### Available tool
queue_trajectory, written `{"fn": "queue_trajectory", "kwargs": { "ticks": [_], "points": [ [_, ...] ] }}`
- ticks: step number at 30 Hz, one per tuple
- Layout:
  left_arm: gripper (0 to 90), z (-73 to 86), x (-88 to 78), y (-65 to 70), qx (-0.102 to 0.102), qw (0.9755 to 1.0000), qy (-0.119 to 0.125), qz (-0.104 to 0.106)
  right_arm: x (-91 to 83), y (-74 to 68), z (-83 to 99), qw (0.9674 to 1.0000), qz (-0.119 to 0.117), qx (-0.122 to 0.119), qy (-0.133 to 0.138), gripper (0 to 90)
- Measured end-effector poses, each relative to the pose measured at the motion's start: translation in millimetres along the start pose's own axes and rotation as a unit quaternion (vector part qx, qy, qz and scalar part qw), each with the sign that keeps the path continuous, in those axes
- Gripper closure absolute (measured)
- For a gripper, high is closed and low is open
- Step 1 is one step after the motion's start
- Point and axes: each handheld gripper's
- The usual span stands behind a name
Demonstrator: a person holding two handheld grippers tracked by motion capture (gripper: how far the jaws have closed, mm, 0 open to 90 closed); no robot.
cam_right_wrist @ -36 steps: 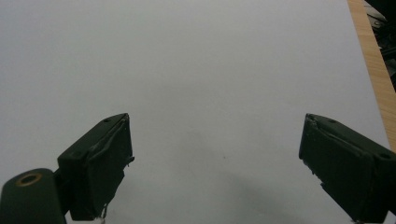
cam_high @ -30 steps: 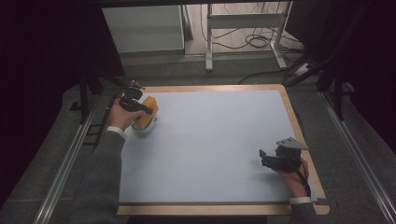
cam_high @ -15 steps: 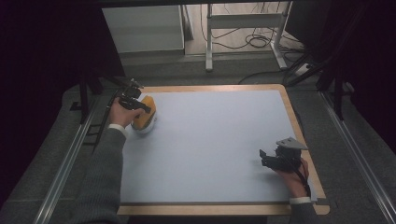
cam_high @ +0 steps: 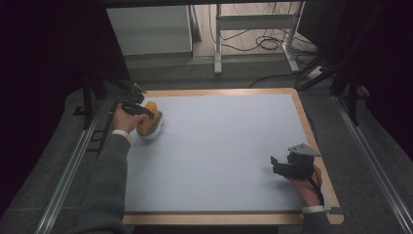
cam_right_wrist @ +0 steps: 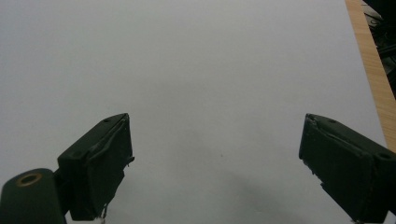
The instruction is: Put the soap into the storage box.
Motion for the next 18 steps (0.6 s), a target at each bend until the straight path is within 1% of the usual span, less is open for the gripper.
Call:
{"fn": "queue_trajectory", "kwargs": {
  "ticks": [3,6,9,11,12,13,14,16,18],
  "points": [
    [60.9,-1.2,3.8,0.2,-0.005,1.0000,0.003,0.000,0.2,0.3,0.2,1.0000,0.000,0.000,0.000,9.5],
    [60.8,-1.7,7.1,-0.1,-0.006,1.0000,0.000,-0.004,0.0,0.5,0.4,1.0000,0.000,0.001,0.000,9.4],
    [60.8,-1.5,9.9,0.1,-0.001,1.0000,-0.006,-0.005,-0.6,0.5,0.1,1.0000,0.000,0.001,0.001,9.4],
    [60.4,-1.5,9.9,0.5,-0.002,1.0000,0.002,-0.004,-0.6,0.6,0.1,1.0000,-0.001,0.001,0.001,9.4],
    [59.5,-1.8,8.1,1.2,-0.003,0.9999,0.015,-0.004,-0.4,0.7,0.2,1.0000,-0.001,0.001,0.001,9.4],
    [58.4,-2.3,5.0,1.9,-0.005,0.9996,0.028,0.006,-0.3,0.7,0.3,1.0000,-0.001,0.001,0.001,9.5],
    [55.8,-3.2,1.8,3.1,-0.007,0.9992,0.038,0.010,-0.2,0.6,0.4,1.0000,-0.001,0.001,0.000,9.5],
    [48.9,-4.2,-4.0,5.6,-0.003,0.9987,0.051,0.005,-0.4,0.0,0.2,1.0000,-0.001,0.000,0.000,9.4],
    [39.2,-4.3,-9.1,7.7,0.001,0.9986,0.052,-0.005,-1.2,-1.5,-0.6,1.0000,-0.005,-0.001,0.001,9.4]
  ]
}}
Point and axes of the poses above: each handheld gripper's, and its own axes: x roughly forward along the jaws, z roughly out of its underside, y roughly to its right, and after that the axes turned 4 degrees about x, right-handed
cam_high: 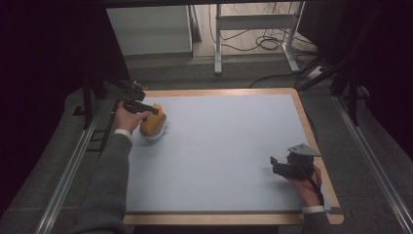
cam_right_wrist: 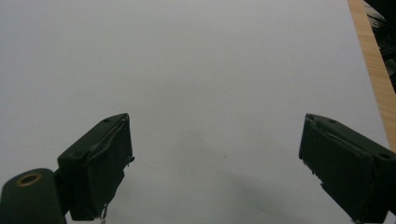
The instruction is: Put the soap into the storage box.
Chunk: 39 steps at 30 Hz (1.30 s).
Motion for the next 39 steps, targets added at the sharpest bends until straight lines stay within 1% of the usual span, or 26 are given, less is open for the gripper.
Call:
{"fn": "queue_trajectory", "kwargs": {
  "ticks": [1,2,4,7,9,10,13,18,22,23,24,30,32,35,37,39],
  "points": [
    [35.5,0.2,-2.9,0.5,0.004,1.0000,0.003,-0.002,-0.4,-0.7,-0.4,1.0000,0.000,-0.001,0.001,9.4],
    [34.4,0.8,-6.1,1.2,0.001,1.0000,0.006,-0.004,-0.7,-1.1,-0.6,1.0000,-0.001,-0.003,0.002,9.5],
    [33.0,2.0,-11.3,1.4,0.004,0.9999,0.012,-0.010,-1.2,-1.5,-0.8,1.0000,-0.002,-0.002,0.003,9.4],
    [29.0,4.8,-14.7,2.5,0.018,0.9995,0.012,-0.021,-1.0,-1.0,-0.9,1.0000,-0.002,-0.002,0.002,9.5],
    [28.2,7.0,-13.6,3.6,0.017,0.9996,0.010,-0.018,-0.4,-1.2,-0.8,1.0000,-0.001,-0.002,0.001,9.4],
    [27.4,8.1,-12.9,4.2,0.020,0.9995,0.010,-0.021,-0.3,-1.5,-0.8,1.0000,-0.001,-0.002,0.001,9.4],
    [26.6,10.6,-14.3,5.8,0.021,0.9994,0.014,-0.023,-0.2,-2.3,-0.8,1.0000,-0.001,-0.004,0.000,9.4],
    [25.3,12.8,-28.2,7.2,0.028,0.9987,0.034,-0.024,1.0,-2.1,-0.2,1.0000,-0.001,-0.003,-0.002,9.4],
    [24.6,18.6,-42.3,12.6,0.040,0.9977,0.053,-0.016,0.6,-2.1,-0.4,1.0000,-0.001,-0.005,-0.001,9.4],
    [24.4,21.0,-45.1,14.9,0.046,0.9973,0.055,-0.012,0.3,-2.3,-0.5,1.0000,-0.002,-0.004,0.000,9.4],
    [24.1,23.9,-47.1,17.2,0.053,0.9970,0.057,-0.007,0.0,-2.5,-0.7,1.0000,-0.001,-0.004,0.000,9.4],
    [23.6,46.7,-54.6,26.6,0.071,0.9951,0.067,0.012,-0.3,-3.9,-1.1,1.0000,-0.003,-0.005,0.001,9.4],
    [23.6,55.9,-56.1,29.8,0.073,0.9947,0.070,0.021,0.0,-3.9,-1.1,1.0000,-0.003,-0.006,0.001,9.4],
    [23.8,67.8,-55.2,37.0,0.082,0.9933,0.077,0.026,1.1,-4.2,-1.0,1.0000,-0.003,-0.006,0.000,9.4],
    [23.7,75.2,-52.6,42.9,0.091,0.9919,0.081,0.037,1.8,-4.6,-1.1,1.0000,-0.003,-0.007,-0.002,9.4],
    [23.5,83.2,-49.6,47.5,0.098,0.9906,0.079,0.052,1.3,-4.9,-1.8,1.0000,-0.004,-0.007,-0.001,9.4]
  ]
}}
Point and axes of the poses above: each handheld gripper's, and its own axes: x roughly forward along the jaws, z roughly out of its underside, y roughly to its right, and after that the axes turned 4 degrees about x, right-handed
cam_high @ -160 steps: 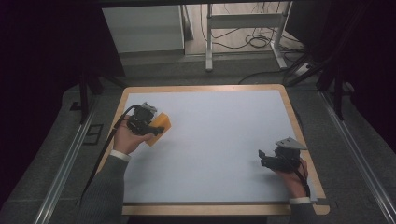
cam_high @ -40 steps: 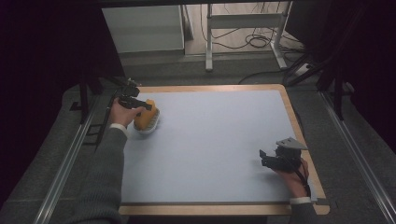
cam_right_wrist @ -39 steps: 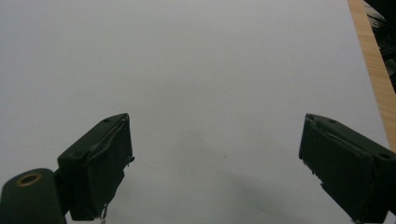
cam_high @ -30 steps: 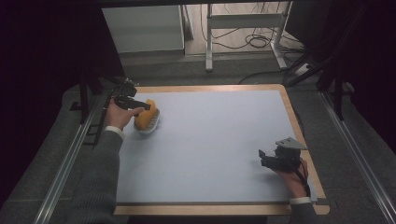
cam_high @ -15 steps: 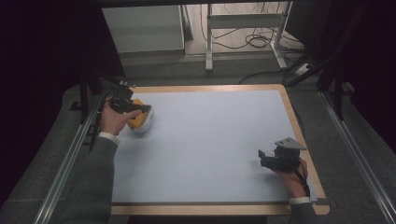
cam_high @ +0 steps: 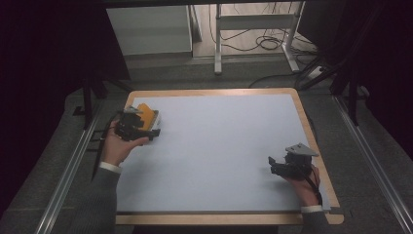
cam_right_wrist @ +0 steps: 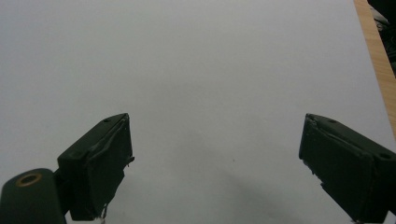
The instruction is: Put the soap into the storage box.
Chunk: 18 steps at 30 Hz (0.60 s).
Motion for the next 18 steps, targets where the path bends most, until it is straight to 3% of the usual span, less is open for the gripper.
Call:
{"fn": "queue_trajectory", "kwargs": {
  "ticks": [3,8,13,18],
  "points": [
    [23.4,13.4,4.0,7.5,0.002,0.9999,0.004,0.014,-0.9,0.4,-0.8,1.0000,0.000,-0.001,0.004,9.4],
    [24.6,37.8,11.7,17.6,-0.020,0.9993,0.024,0.022,-0.7,-0.1,-0.3,1.0000,0.000,-0.001,0.002,9.4],
    [24.3,61.2,18.5,26.0,-0.021,0.9993,0.015,0.028,-1.9,-0.9,-1.0,1.0000,-0.001,-0.002,0.006,9.4],
    [24.2,80.9,20.1,31.1,-0.033,0.9986,0.022,0.034,-0.7,-2.0,-0.5,1.0000,-0.001,-0.005,0.003,9.4]
  ]
}}
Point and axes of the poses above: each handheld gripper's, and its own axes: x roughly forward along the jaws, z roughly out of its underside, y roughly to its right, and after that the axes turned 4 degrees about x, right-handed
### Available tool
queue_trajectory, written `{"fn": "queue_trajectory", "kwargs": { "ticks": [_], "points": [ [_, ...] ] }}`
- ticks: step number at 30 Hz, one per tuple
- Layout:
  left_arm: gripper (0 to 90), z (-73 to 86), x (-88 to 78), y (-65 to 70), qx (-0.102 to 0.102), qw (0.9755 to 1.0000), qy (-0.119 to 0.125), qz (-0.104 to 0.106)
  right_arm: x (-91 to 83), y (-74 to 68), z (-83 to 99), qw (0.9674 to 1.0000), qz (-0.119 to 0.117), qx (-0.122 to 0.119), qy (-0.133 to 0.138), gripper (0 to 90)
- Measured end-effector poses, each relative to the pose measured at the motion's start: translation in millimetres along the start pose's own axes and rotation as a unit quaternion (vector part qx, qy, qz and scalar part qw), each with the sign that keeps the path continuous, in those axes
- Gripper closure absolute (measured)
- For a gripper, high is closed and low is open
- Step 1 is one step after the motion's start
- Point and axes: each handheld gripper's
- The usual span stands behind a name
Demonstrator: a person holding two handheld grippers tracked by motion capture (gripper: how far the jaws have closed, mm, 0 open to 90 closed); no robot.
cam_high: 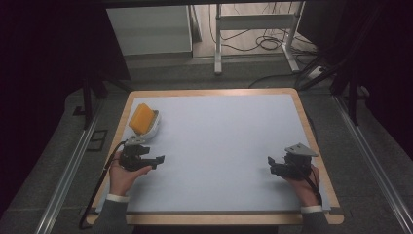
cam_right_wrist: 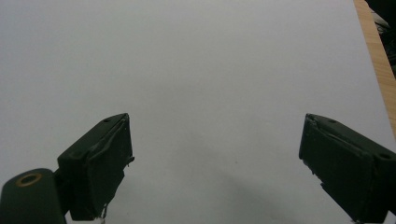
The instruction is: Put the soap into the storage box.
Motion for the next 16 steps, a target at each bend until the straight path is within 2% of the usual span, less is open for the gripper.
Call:
{"fn": "queue_trajectory", "kwargs": {
  "ticks": [5,7,9,12,16],
  "points": [
    [24.3,12.1,-0.2,0.9,-0.004,0.9999,0.008,0.009,0.9,-0.9,0.6,1.0000,0.001,0.000,-0.002,9.4],
    [24.5,12.5,0.0,1.2,0.000,0.9999,0.001,0.010,1.1,-0.8,1.0,1.0000,0.001,0.000,-0.002,9.4],
    [24.5,12.3,-1.4,-0.2,0.005,1.0000,0.002,0.003,0.7,-1.2,0.6,1.0000,0.002,-0.001,0.001,9.4],
    [24.8,13.0,0.3,-1.7,-0.004,1.0000,0.006,0.001,-0.7,-1.9,-0.6,1.0000,0.001,-0.004,0.007,9.4],
    [25.0,13.4,5.7,-0.9,0.002,1.0000,-0.001,-0.001,-4.1,-4.4,-0.9,0.9999,-0.003,-0.006,0.013,9.4]
  ]
}}
Point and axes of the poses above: each handheld gripper's, and its own axes: x roughly forward along the jaws, z roughly out of its underside, y roughly to its right, and after that the axes turned 4 degrees about x, right-handed
